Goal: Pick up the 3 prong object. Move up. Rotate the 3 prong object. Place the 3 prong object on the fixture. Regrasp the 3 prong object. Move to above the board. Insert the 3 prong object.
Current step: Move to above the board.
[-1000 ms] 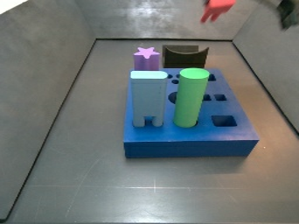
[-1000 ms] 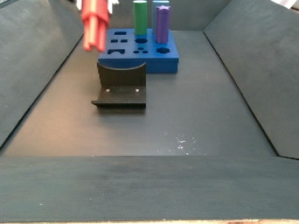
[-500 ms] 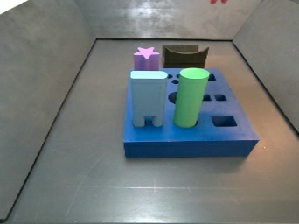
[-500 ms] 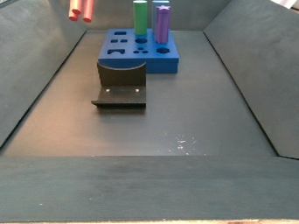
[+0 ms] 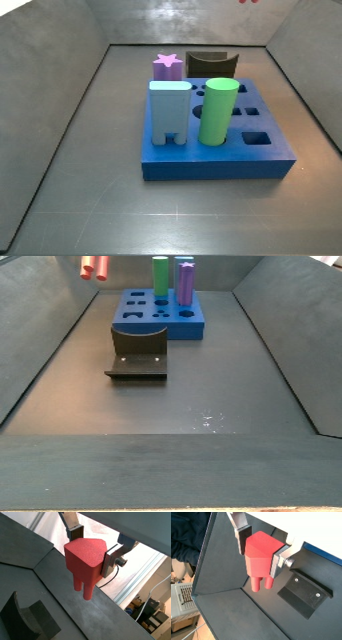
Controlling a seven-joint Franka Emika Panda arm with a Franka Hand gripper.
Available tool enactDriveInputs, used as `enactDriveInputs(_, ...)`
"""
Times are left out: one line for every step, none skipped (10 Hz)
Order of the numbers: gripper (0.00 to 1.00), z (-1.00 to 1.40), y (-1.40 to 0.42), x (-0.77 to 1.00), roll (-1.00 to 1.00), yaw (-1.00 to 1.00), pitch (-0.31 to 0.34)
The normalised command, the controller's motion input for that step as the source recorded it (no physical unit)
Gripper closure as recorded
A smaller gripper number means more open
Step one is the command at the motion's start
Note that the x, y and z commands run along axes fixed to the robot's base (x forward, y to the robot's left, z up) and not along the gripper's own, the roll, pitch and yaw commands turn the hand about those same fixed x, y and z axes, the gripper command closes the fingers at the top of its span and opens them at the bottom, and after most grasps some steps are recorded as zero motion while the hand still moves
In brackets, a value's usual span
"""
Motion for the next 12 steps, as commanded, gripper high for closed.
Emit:
enactDriveInputs(1.0, 0.02, -0.06, 0.12, 0.07, 0.26, 0.235)
enactDriveInputs(1.0, 0.01, -0.06, 0.13, 0.07, 0.27, 0.205)
enactDriveInputs(1.0, 0.01, -0.06, 0.13, 0.07, 0.27, 0.182)
enactDriveInputs(1.0, 0.01, -0.06, 0.14, 0.06, 0.26, 0.158)
enactDriveInputs(1.0, 0.01, -0.06, 0.13, 0.07, 0.26, 0.142)
enactDriveInputs(1.0, 0.01, -0.06, 0.13, 0.07, 0.25, 0.134)
enactDriveInputs(1.0, 0.01, -0.07, 0.12, 0.07, 0.24, 0.127)
enactDriveInputs(1.0, 0.0, -0.07, 0.11, 0.08, 0.24, 0.118)
enactDriveInputs(1.0, 0.0, -0.06, 0.11, 0.08, 0.23, 0.111)
enactDriveInputs(1.0, 0.0, -0.06, 0.11, 0.08, 0.23, 0.11)
enactDriveInputs(1.0, 0.0, -0.06, 0.11, 0.08, 0.22, 0.109)
enactDriveInputs(1.0, 0.0, -0.06, 0.11, 0.08, 0.22, 0.109)
